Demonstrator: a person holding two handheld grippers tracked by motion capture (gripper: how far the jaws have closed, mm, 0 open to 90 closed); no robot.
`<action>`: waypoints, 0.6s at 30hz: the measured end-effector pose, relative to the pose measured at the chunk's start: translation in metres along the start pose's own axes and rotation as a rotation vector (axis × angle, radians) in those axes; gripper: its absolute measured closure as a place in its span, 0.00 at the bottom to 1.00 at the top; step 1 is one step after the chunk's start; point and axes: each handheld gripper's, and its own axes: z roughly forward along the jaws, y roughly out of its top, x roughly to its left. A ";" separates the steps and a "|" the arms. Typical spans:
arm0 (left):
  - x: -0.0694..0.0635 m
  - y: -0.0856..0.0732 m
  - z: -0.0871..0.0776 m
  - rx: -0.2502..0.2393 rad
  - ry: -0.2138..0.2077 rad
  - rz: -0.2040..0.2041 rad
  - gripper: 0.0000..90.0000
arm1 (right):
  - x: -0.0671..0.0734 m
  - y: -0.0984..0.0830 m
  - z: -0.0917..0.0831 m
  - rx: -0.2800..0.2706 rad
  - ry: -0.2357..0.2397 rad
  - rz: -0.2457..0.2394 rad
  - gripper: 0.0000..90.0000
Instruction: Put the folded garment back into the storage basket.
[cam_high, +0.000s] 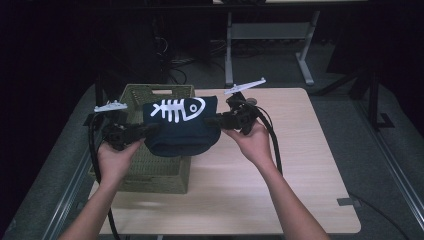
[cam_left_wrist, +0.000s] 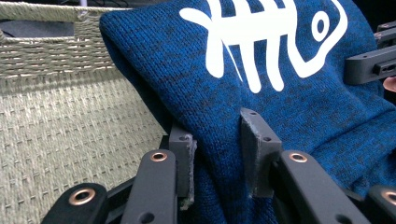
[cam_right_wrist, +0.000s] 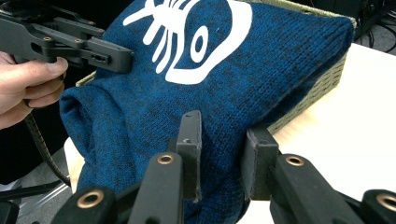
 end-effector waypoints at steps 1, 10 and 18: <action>0.001 0.000 0.000 0.000 0.001 0.000 0.76 | 0.000 0.000 0.001 -0.001 0.000 -0.003 0.80; 0.009 -0.003 -0.004 0.002 0.005 -0.008 0.76 | 0.004 0.004 0.010 0.004 0.007 -0.005 0.80; 0.016 -0.007 -0.009 0.005 0.013 -0.011 0.76 | 0.008 0.005 0.018 0.000 0.013 -0.009 0.80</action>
